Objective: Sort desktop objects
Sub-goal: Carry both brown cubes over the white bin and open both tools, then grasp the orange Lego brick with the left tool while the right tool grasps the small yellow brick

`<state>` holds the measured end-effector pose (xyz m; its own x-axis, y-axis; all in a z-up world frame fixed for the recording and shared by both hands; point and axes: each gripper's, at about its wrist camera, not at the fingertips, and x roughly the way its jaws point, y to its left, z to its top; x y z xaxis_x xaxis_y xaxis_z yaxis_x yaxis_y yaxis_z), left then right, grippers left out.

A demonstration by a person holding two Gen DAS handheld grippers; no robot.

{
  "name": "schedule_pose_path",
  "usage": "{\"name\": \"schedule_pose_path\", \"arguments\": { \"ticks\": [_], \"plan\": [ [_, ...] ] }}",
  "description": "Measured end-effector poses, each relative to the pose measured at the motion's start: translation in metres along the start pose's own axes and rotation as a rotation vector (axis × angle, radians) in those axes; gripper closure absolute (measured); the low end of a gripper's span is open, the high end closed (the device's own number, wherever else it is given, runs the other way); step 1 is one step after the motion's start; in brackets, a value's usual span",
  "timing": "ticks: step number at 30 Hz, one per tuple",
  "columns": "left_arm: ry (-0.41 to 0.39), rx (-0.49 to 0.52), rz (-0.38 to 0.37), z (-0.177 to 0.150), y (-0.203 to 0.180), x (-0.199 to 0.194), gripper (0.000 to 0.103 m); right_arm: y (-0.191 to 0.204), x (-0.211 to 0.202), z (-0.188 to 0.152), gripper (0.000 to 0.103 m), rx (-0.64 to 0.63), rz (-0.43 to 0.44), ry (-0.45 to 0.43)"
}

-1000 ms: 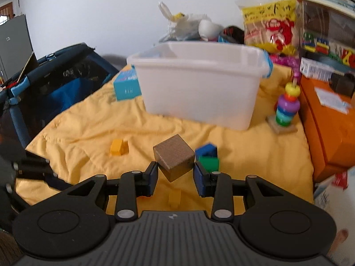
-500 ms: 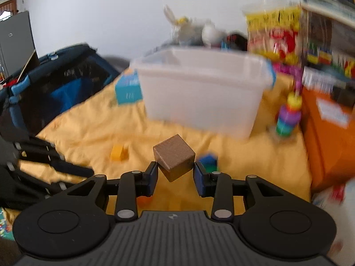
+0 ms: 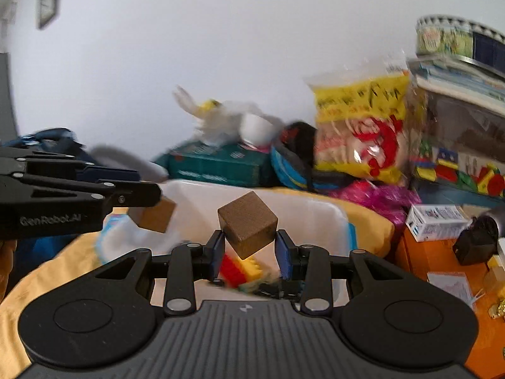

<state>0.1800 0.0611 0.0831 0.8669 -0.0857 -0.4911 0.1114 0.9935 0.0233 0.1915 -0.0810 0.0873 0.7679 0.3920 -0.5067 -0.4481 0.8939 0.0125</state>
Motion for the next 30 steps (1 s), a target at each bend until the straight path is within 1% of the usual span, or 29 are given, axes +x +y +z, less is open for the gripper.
{"name": "schedule_pose_path", "arguments": {
  "ticks": [2,3,4,5,7,8,9,11,13,16,18,20,22,23,25,27,30],
  "plan": [
    [0.039,-0.027,0.011,-0.002,0.003,0.010,0.060,-0.004,0.015,0.001,0.063,0.026,-0.016,0.043],
    [0.043,-0.043,0.006,-0.004,0.005,0.009,0.058,-0.006,0.018,-0.001,0.060,0.037,-0.020,0.051],
    [0.036,-0.056,-0.006,-0.007,0.006,0.005,0.056,-0.007,0.017,-0.004,0.059,0.043,-0.024,0.055],
    [0.025,-0.063,-0.019,-0.012,0.007,-0.002,0.051,-0.007,0.013,-0.008,0.059,0.041,-0.021,0.049],
    [0.022,-0.072,-0.028,-0.020,0.006,-0.013,0.048,-0.007,0.002,-0.016,0.059,0.033,-0.004,0.029],
    [0.020,-0.070,-0.044,-0.026,0.006,-0.022,0.047,-0.006,-0.005,-0.022,0.058,0.028,0.004,0.023],
    [0.023,-0.065,-0.061,-0.034,0.004,-0.030,0.046,-0.004,-0.012,-0.028,0.058,0.020,0.014,0.019],
    [0.041,-0.066,-0.083,-0.052,0.001,-0.045,0.040,-0.001,-0.026,-0.043,0.058,0.008,0.038,0.021],
    [0.072,-0.046,-0.110,-0.075,-0.004,-0.057,0.039,0.005,-0.039,-0.061,0.057,-0.009,0.068,0.038],
    [0.160,0.003,-0.116,-0.120,-0.017,-0.071,0.039,0.016,-0.056,-0.092,0.053,-0.055,0.090,0.078],
    [0.200,0.022,-0.116,-0.145,-0.023,-0.077,0.039,0.023,-0.065,-0.114,0.052,-0.086,0.105,0.112],
    [0.260,0.009,-0.120,-0.170,-0.028,-0.078,0.039,0.030,-0.071,-0.133,0.052,-0.091,0.135,0.164],
    [0.310,-0.029,-0.126,-0.188,-0.031,-0.076,0.039,0.039,-0.072,-0.152,0.054,-0.105,0.168,0.227],
    [0.326,-0.052,-0.133,-0.195,-0.032,-0.076,0.039,0.045,-0.071,-0.161,0.055,-0.128,0.178,0.257],
    [0.357,-0.086,-0.152,-0.207,-0.035,-0.076,0.039,0.057,-0.069,-0.178,0.064,-0.179,0.185,0.315],
    [0.380,-0.084,-0.157,-0.214,-0.040,-0.075,0.040,0.068,-0.068,-0.193,0.066,-0.230,0.175,0.360],
    [0.379,-0.062,-0.163,-0.216,-0.049,-0.077,0.042,0.076,-0.078,-0.203,0.067,-0.316,0.161,0.317]
  ]
}}
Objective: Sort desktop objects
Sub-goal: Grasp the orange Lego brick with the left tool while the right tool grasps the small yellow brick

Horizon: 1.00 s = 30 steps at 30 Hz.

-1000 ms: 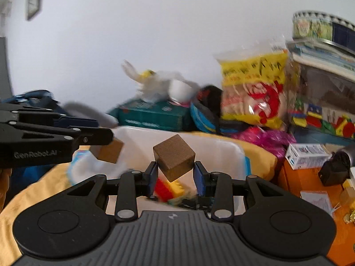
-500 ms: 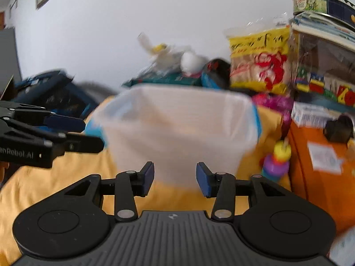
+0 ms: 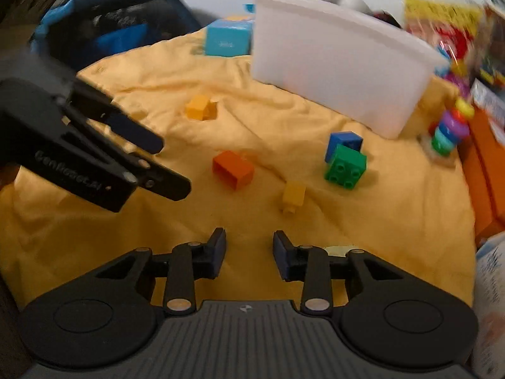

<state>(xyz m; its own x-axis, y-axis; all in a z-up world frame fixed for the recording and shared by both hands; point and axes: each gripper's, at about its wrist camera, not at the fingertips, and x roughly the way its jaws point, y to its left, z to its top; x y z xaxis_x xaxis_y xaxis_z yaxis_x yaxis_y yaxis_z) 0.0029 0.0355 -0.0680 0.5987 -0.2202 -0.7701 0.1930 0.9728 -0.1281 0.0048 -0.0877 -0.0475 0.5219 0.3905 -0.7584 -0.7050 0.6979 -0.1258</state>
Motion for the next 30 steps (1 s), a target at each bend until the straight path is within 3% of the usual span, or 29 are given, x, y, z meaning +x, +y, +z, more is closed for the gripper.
{"name": "schedule_pose_path", "arguments": {
  "ticks": [3,6,9,11,14,17,22,26,30],
  "plan": [
    [-0.030,0.038,-0.005,0.010,-0.008,0.001,0.042,0.001,-0.007,0.002,0.072,-0.025,-0.029,0.000],
    [-0.067,0.082,0.002,0.028,-0.010,0.010,0.047,-0.007,-0.017,0.001,0.075,0.041,-0.038,-0.041],
    [-0.069,0.057,-0.015,0.045,-0.002,0.023,0.059,-0.015,-0.020,0.000,0.076,0.100,-0.046,-0.063],
    [-0.018,0.057,-0.062,0.052,0.004,0.034,0.075,-0.016,-0.020,0.000,0.076,0.111,-0.048,-0.065],
    [0.031,0.114,-0.155,0.046,0.002,0.038,0.074,-0.018,-0.020,-0.002,0.076,0.131,-0.044,-0.061],
    [0.028,0.140,-0.150,0.041,-0.003,0.033,0.074,-0.020,-0.020,-0.002,0.076,0.141,-0.046,-0.065],
    [-0.001,0.219,-0.099,0.027,-0.018,0.023,0.074,-0.024,-0.020,0.003,0.076,0.154,-0.045,-0.080],
    [-0.024,0.296,0.000,0.018,-0.042,0.011,0.080,-0.026,-0.015,0.005,0.076,0.164,-0.040,-0.071],
    [-0.054,0.346,-0.023,0.005,-0.060,0.003,0.079,-0.027,-0.013,0.005,0.076,0.169,-0.037,-0.069]
  ]
}}
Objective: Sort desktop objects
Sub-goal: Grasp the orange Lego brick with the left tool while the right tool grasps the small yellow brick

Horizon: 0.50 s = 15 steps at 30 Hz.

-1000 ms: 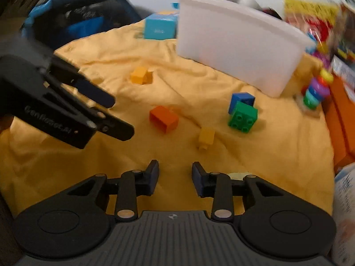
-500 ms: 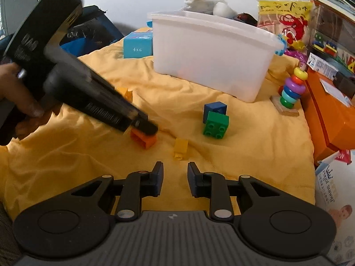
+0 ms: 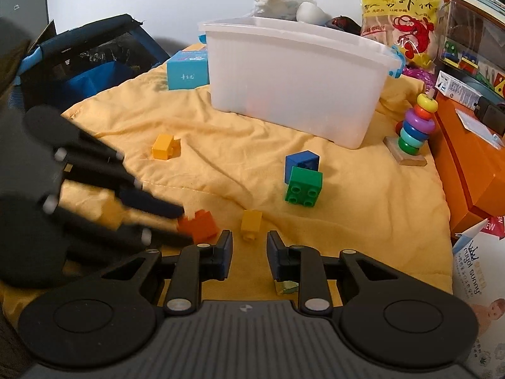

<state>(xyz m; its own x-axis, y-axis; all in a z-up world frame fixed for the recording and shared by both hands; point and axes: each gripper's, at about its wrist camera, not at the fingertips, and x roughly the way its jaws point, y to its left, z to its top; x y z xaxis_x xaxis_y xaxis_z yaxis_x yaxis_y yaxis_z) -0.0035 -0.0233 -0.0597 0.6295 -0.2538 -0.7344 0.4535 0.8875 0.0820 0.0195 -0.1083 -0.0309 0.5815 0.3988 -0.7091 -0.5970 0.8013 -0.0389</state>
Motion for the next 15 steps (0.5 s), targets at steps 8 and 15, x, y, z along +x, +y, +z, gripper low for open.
{"name": "schedule_pose_path", "arguments": {
  "ticks": [8,15],
  "plan": [
    [-0.035,-0.134,0.032,0.004,0.019,-0.008,0.074,0.001,0.000,0.002,0.075,-0.016,0.003,-0.007],
    [0.044,-0.461,-0.062,-0.010,0.055,0.010,0.075,0.004,0.010,0.009,0.076,-0.048,-0.005,-0.012]
  ]
}}
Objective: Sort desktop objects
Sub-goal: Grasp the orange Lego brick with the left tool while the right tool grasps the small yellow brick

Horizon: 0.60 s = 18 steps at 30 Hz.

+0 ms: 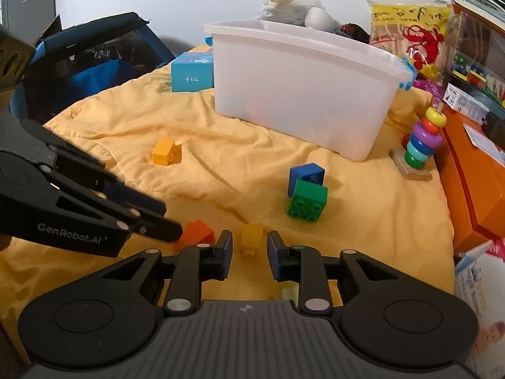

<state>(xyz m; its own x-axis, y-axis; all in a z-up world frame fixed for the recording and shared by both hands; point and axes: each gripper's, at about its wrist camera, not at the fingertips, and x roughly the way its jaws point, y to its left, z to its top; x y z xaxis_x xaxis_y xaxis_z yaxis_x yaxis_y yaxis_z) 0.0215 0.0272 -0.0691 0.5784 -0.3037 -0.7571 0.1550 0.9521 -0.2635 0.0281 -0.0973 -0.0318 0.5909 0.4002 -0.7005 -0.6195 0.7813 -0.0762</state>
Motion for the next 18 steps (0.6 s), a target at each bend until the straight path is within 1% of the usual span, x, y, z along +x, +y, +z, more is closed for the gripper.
{"name": "schedule_pose_path", "arguments": {
  "ticks": [5,6,8,10,11,12,14,18],
  "plan": [
    [0.004,0.026,-0.031,0.000,-0.010,0.011,0.075,-0.004,0.010,-0.001,0.076,0.019,-0.009,0.029],
    [0.006,0.024,-0.038,0.001,-0.011,0.013,0.075,-0.006,0.010,-0.002,0.079,0.028,-0.006,0.032],
    [0.017,0.044,-0.042,0.002,-0.017,0.017,0.082,-0.010,0.009,-0.004,0.080,0.043,-0.010,0.036],
    [0.035,0.091,-0.021,0.000,-0.025,0.023,0.083,-0.013,0.008,-0.005,0.080,0.053,-0.015,0.034],
    [0.023,0.120,-0.010,-0.001,-0.030,0.023,0.086,-0.014,0.007,-0.005,0.080,0.052,-0.012,0.033],
    [0.014,0.139,-0.007,-0.002,-0.032,0.021,0.086,-0.014,0.007,-0.005,0.080,0.046,-0.012,0.031],
    [-0.025,0.145,0.005,-0.002,-0.031,0.013,0.086,-0.014,0.007,-0.004,0.080,0.037,-0.013,0.027],
    [-0.056,0.175,0.084,0.001,-0.020,-0.001,0.086,-0.009,0.011,-0.002,0.080,0.027,0.015,0.031]
  ]
}}
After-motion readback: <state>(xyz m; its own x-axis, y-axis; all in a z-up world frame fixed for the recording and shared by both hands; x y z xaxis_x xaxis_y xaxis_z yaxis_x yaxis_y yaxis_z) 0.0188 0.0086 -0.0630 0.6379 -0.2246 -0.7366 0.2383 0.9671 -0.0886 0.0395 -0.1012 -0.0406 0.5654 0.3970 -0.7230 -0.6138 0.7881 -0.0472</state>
